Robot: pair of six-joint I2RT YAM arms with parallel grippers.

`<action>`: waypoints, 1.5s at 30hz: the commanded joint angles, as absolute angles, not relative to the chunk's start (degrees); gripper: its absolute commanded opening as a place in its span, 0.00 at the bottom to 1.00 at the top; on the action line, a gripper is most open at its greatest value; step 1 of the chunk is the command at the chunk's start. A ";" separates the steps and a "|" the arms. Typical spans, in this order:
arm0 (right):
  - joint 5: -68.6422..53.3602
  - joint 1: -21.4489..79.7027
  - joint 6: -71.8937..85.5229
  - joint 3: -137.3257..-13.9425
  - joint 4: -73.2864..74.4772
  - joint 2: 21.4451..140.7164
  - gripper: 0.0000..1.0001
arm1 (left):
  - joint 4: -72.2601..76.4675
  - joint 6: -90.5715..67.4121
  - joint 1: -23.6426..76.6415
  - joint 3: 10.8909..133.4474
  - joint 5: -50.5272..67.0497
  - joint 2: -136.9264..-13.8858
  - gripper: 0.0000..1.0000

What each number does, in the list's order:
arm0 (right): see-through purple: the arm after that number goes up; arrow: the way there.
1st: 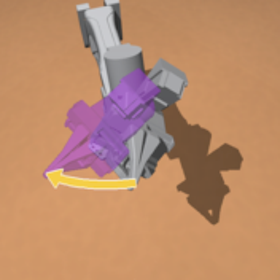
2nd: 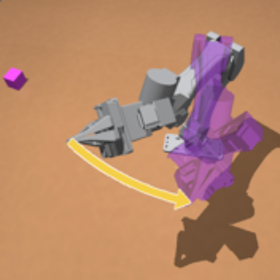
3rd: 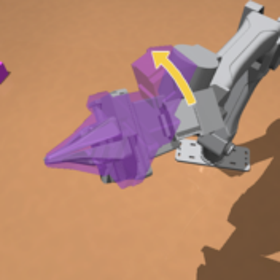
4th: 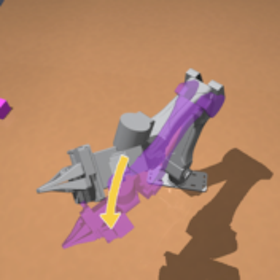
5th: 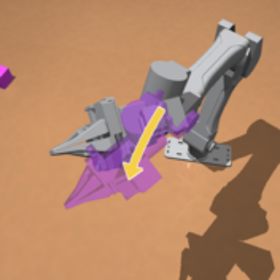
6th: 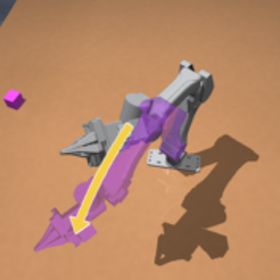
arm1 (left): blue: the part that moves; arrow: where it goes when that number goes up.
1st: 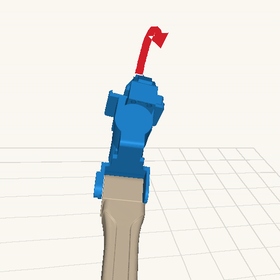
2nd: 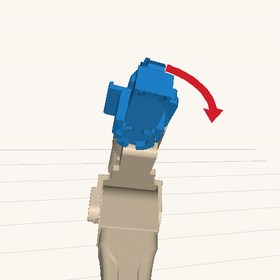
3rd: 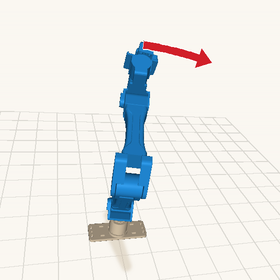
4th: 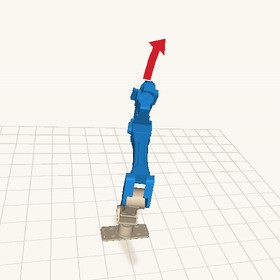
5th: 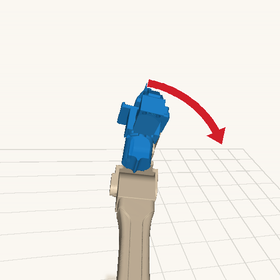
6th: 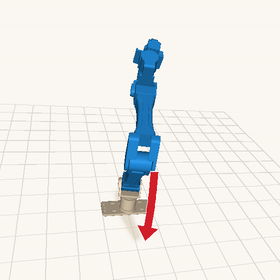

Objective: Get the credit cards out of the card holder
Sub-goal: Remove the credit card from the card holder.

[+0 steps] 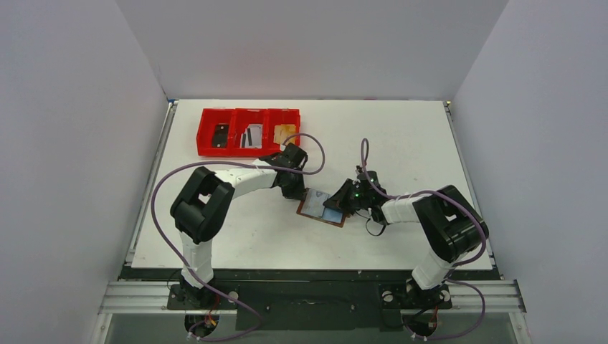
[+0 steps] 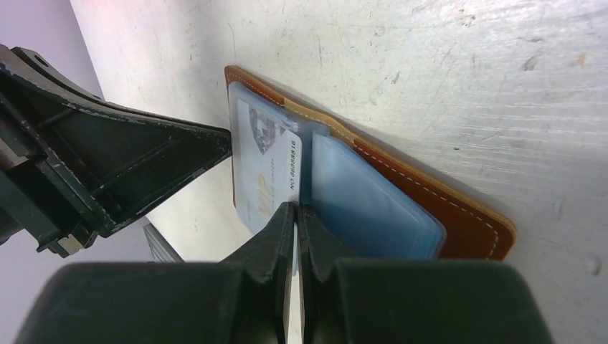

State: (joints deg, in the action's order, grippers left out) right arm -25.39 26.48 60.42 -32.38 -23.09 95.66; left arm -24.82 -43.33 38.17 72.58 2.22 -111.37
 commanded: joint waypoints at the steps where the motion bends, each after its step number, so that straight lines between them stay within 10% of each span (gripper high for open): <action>1: -24.74 25.55 57.85 -31.15 -22.38 93.14 0.00 | -28.85 -42.86 37.89 69.35 -1.01 -115.22 0.00; 45: -24.97 21.99 51.12 -28.33 -12.60 86.21 0.00 | -27.52 -44.02 37.85 65.71 -1.04 -113.02 0.00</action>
